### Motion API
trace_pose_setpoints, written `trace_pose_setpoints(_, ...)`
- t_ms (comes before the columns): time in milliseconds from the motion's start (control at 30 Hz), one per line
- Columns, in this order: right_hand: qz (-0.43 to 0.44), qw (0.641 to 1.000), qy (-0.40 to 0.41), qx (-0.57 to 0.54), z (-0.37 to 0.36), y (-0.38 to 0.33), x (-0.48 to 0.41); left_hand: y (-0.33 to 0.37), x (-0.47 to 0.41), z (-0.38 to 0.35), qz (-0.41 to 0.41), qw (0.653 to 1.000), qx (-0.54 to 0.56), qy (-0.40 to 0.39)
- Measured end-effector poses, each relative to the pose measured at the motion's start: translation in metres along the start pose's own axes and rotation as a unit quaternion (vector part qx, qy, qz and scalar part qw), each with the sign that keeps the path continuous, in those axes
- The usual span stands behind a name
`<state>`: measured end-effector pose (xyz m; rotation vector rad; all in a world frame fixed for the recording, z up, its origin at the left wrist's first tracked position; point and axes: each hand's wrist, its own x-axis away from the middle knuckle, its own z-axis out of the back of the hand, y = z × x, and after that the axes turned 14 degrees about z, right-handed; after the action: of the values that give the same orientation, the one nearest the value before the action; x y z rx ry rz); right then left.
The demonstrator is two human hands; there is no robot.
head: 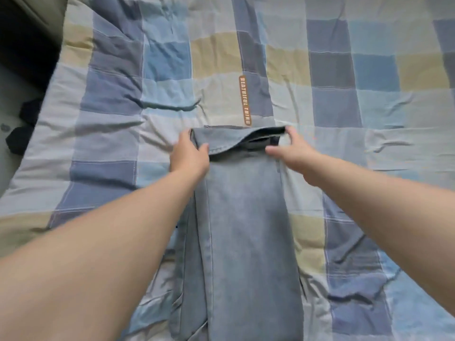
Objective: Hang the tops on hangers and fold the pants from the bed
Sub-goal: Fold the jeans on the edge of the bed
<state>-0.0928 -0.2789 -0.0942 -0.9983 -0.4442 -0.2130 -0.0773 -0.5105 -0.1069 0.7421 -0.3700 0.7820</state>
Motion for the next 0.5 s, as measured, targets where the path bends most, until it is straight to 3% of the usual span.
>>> trace_pose_setpoints(100, 0.000, 0.990, -0.073, 0.120, -0.023, 0.030, 0.023, -0.037, 0.029, -0.019, -0.062, 0.992, -0.114, -0.005)
trace_pose_setpoints(200, -0.007, 0.979, -0.115, 0.170, -0.042, 0.054, 0.055, -0.075, 0.064, -0.028, -0.077, 0.986, -0.145, -0.008)
trace_pose_setpoints(367, -0.027, 0.976, -0.145, 0.159, -0.069, 0.088, 0.123, -0.138, 0.126, -0.029, -0.035, 0.988, -0.147, -0.007)
trace_pose_setpoints(500, -0.052, 0.988, -0.112, 0.096, -0.086, 0.110, 0.179, -0.188, 0.167, -0.027, 0.024, 0.994, -0.105, -0.009)
